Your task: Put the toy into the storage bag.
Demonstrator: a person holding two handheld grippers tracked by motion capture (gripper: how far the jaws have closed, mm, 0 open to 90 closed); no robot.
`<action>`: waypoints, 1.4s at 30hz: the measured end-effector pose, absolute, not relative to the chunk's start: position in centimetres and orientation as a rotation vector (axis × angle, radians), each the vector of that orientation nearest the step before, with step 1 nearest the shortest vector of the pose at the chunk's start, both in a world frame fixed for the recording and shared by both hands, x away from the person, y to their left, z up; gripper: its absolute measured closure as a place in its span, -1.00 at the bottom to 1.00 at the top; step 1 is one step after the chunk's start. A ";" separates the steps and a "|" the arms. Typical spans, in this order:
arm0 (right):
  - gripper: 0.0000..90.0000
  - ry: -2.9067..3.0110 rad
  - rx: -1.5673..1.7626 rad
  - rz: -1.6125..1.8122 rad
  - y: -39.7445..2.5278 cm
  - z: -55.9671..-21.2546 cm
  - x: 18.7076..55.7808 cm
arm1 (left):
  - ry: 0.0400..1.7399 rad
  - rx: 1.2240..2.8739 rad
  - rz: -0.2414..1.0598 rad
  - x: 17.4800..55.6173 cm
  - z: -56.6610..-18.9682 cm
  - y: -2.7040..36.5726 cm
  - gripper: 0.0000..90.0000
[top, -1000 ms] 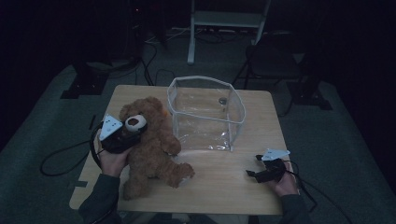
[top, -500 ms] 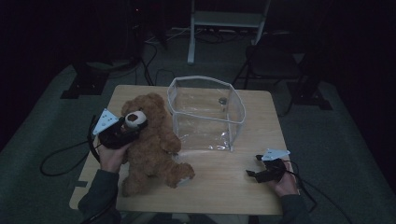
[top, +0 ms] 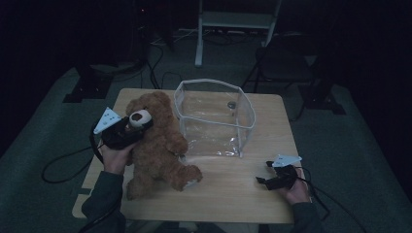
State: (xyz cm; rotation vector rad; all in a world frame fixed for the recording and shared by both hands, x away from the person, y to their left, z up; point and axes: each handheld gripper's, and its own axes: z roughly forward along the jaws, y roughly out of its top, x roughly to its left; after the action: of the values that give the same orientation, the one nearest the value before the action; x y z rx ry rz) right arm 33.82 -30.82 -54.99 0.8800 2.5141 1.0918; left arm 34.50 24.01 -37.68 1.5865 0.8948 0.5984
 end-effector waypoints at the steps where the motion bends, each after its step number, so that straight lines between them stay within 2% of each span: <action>1: -0.67 2.514 0.879 1.092 -30.8 -55.0 33.8 | 0.894 1.582 0.595 34.6 -37.5 24.0 -0.04; 42: -0.67 2.512 0.881 1.092 -30.8 -55.0 33.8 | 0.820 1.523 0.568 37.0 -34.3 24.3 -0.06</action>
State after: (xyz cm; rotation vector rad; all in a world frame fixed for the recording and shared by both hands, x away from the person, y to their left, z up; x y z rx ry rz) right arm 33.83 -30.83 -54.99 0.8815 2.5121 1.0918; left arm 37.01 24.33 -34.29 1.5229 0.8196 0.5681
